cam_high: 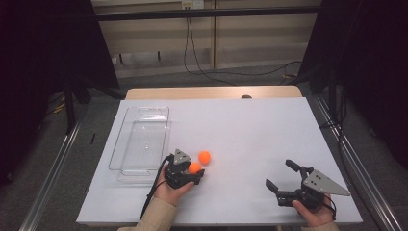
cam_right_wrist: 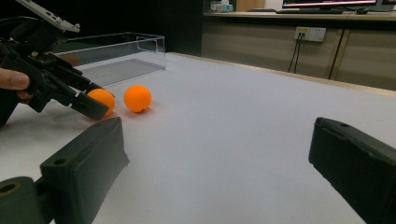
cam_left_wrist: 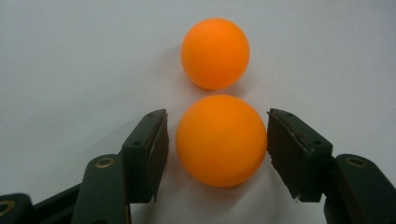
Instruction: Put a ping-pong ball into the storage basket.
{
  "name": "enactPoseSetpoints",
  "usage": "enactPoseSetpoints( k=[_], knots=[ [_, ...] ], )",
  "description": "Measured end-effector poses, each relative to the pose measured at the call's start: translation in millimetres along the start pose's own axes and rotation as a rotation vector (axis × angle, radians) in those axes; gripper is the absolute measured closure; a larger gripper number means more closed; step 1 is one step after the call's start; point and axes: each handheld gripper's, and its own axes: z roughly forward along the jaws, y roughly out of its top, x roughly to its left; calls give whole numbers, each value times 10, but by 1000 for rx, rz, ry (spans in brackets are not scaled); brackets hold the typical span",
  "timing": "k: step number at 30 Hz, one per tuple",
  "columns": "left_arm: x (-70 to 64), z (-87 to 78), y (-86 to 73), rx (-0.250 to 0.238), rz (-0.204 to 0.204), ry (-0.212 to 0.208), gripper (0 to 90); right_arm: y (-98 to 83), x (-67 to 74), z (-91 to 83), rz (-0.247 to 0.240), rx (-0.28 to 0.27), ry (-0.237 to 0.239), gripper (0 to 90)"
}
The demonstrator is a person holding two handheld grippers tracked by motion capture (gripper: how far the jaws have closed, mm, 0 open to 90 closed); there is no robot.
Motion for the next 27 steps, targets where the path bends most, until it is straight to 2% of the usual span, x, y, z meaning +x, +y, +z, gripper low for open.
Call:
enactPoseSetpoints(
  k=[27],
  knots=[
    [12, -3, -10, -8, 3, 15, 476, 1, 1, 0, -3, 3, 0, 31]
  ],
)
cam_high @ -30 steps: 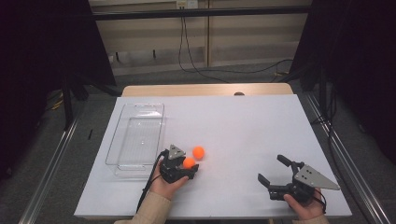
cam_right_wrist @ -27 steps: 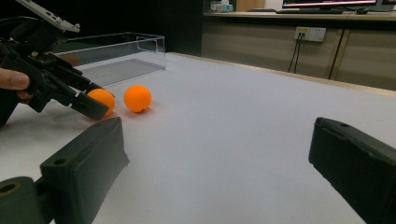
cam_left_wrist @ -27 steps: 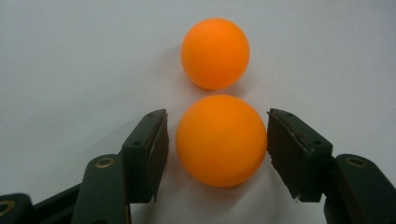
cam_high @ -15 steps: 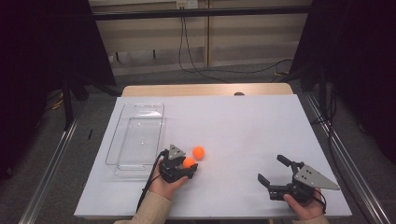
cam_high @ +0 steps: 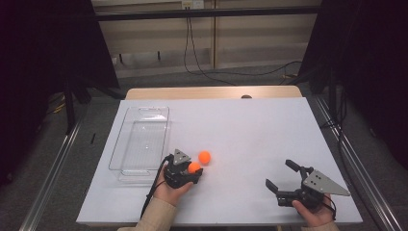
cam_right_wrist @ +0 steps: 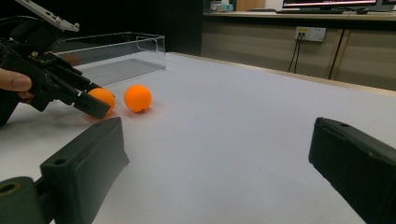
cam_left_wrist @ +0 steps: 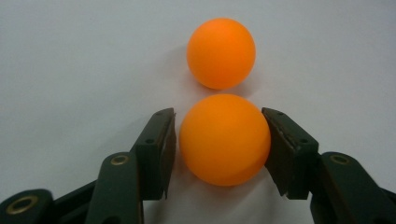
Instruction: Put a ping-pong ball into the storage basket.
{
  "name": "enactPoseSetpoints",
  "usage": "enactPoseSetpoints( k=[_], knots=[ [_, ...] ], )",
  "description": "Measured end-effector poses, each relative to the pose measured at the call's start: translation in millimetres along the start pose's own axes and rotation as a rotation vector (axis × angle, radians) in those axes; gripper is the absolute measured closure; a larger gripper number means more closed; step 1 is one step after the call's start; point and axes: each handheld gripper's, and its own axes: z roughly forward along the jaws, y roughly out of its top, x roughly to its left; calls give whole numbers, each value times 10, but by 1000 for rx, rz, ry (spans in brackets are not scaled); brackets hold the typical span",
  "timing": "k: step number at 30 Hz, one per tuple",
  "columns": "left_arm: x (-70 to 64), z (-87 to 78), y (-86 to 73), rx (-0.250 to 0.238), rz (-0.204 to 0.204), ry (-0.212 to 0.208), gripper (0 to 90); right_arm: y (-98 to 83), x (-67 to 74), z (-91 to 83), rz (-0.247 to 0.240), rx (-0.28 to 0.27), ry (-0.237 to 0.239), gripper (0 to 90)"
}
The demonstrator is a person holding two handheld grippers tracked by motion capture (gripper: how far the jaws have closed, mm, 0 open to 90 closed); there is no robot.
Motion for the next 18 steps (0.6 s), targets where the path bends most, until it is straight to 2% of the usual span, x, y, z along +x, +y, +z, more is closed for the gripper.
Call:
enactPoseSetpoints(
  k=[8, 18],
  knots=[
    [7, -6, -4, -1, -6, -2, 506, 3, 1, -1, -1, 0, 0, 31],
    [34, -17, 4, 1, -36, -23, 507, 4, -7, -9, 4, -2, -5, 31]
  ],
)
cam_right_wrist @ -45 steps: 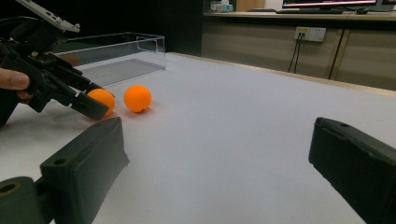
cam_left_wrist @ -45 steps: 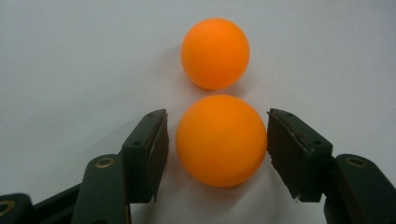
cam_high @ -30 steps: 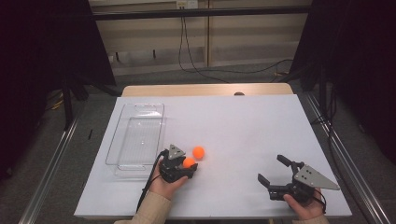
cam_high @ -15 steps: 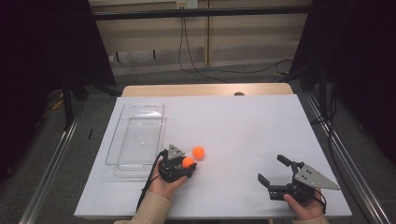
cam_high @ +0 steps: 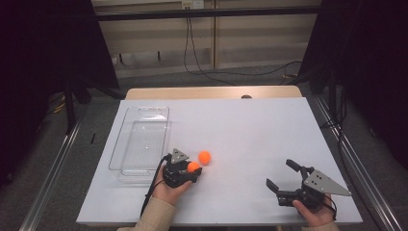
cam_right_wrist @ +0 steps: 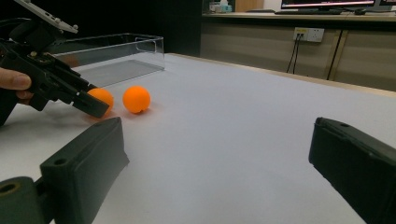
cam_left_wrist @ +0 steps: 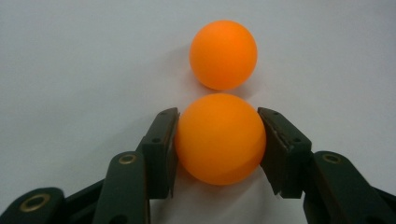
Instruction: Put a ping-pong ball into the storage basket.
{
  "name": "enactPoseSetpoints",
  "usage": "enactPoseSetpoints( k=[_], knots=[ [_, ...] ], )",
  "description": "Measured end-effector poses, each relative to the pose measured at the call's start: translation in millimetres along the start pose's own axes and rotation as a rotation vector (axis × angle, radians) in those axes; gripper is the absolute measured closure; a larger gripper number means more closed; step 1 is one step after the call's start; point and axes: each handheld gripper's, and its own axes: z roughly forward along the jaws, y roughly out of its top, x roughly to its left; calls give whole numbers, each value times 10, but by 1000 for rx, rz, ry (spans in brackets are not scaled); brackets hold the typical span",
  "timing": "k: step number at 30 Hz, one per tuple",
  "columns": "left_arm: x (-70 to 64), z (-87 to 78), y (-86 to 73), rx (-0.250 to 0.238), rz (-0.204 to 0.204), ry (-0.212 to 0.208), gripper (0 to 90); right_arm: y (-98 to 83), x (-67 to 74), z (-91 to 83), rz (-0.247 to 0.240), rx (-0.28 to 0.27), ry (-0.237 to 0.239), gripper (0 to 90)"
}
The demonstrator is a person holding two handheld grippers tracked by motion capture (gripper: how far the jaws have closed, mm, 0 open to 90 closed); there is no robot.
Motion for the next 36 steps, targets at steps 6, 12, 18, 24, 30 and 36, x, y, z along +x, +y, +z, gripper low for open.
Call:
enactPoseSetpoints(
  k=[6, 12, 18, 24, 30, 36],
  knots=[
    [8, -3, 3, -1, -14, -14, 508, 0, 2, 1, 1, 0, 1, 31],
    [10, -11, 6, 5, -20, -26, 508, 1, 1, 0, 0, 0, 1, 31],
    [18, -27, 20, 1, -27, -29, 508, 0, 0, 3, 1, -1, 2, 31],
    [15, -47, 40, -3, -35, -34, 508, 0, -2, 2, -1, -1, 3, 31],
    [20, -91, 77, -11, -30, -34, 508, 1, 0, 2, 1, -2, 2, 31],
    [38, -131, 109, -12, -36, -39, 508, 1, 2, 5, -1, -1, 4, 31]
  ],
)
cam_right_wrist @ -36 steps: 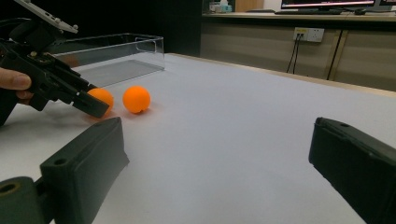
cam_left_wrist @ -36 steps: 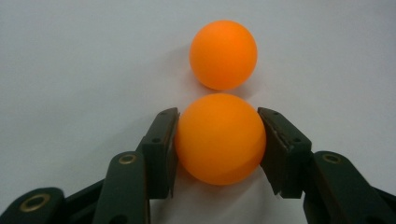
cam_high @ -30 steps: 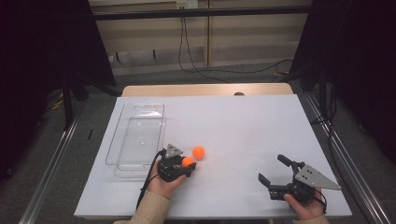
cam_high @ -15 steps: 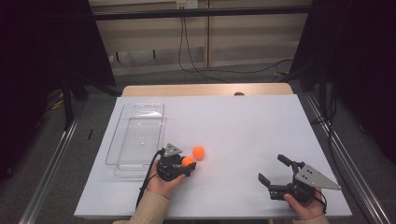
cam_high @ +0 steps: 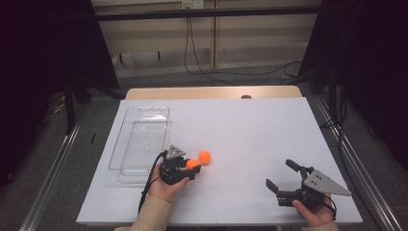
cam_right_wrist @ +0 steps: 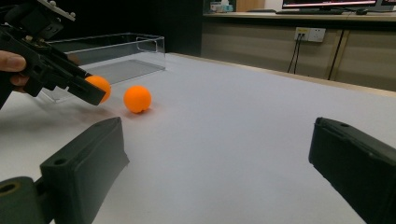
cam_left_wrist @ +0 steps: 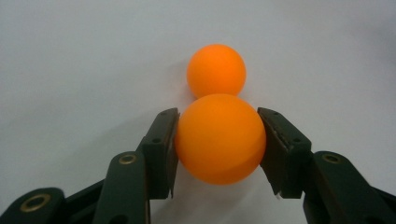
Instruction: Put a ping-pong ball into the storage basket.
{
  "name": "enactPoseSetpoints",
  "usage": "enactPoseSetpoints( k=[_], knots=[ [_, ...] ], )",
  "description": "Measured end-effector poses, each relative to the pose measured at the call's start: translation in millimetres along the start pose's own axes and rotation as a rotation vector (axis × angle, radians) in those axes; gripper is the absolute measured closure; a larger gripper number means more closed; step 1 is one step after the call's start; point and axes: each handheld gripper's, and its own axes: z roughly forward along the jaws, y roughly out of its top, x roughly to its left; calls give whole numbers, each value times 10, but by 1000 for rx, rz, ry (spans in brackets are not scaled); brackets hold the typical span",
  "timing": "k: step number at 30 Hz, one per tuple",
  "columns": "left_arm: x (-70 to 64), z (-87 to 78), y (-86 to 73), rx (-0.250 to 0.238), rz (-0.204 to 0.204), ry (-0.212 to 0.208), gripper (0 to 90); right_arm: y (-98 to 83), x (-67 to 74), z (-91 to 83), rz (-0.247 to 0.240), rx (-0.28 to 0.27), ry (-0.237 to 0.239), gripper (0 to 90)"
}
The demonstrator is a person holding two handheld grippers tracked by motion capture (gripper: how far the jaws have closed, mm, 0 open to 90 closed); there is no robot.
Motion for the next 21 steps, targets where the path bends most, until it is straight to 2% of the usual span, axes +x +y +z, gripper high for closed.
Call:
enactPoseSetpoints(
  k=[7, 21],
  knots=[
    [-4, -32, 36, -4, 5, 0, 508, -1, -3, -2, 2, 0, 0, 31],
    [42, -125, 115, -15, -22, -8, 508, -1, -1, -1, 1, 0, 0, 31]
  ],
)
